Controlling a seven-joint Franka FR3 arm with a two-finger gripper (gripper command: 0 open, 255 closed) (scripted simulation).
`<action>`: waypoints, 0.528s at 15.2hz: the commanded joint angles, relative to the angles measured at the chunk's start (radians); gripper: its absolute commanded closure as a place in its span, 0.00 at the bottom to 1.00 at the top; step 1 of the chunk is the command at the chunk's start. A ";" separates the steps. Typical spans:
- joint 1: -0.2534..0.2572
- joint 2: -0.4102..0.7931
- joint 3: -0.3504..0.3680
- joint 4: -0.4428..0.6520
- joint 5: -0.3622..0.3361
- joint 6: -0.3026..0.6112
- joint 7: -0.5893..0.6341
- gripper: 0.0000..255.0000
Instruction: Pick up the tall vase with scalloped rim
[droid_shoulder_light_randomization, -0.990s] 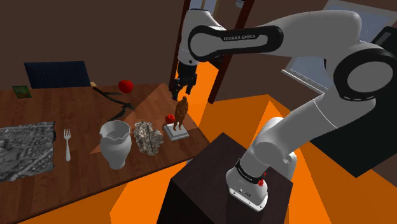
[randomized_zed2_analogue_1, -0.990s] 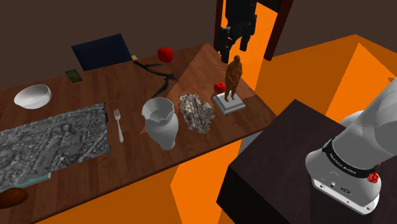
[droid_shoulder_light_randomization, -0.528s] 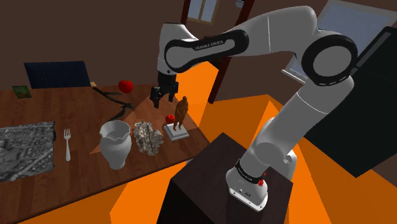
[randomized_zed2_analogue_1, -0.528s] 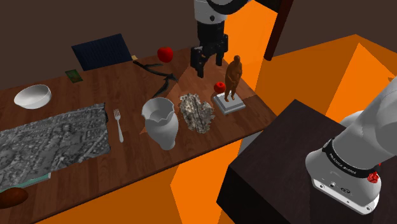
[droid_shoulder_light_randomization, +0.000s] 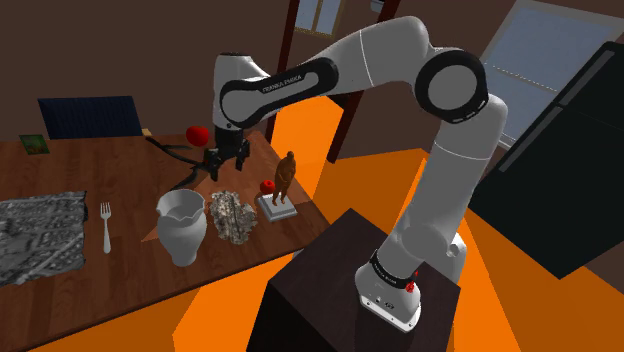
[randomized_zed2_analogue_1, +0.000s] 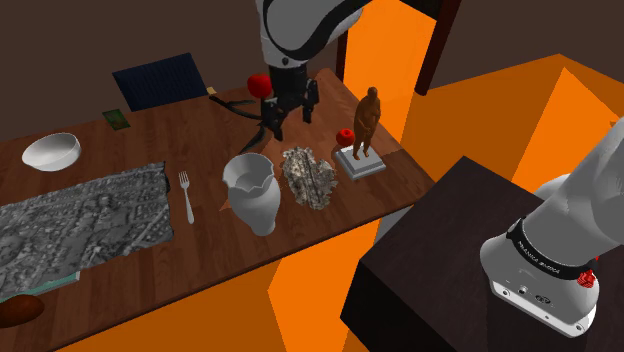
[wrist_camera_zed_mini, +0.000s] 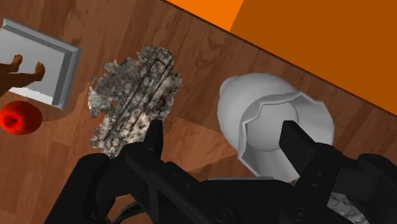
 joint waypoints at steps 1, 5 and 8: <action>0.015 0.087 0.004 0.075 -0.013 0.009 0.020 0.00; 0.047 0.246 0.004 0.223 -0.034 0.012 0.048 0.00; 0.059 0.305 0.002 0.274 -0.042 0.019 0.056 0.00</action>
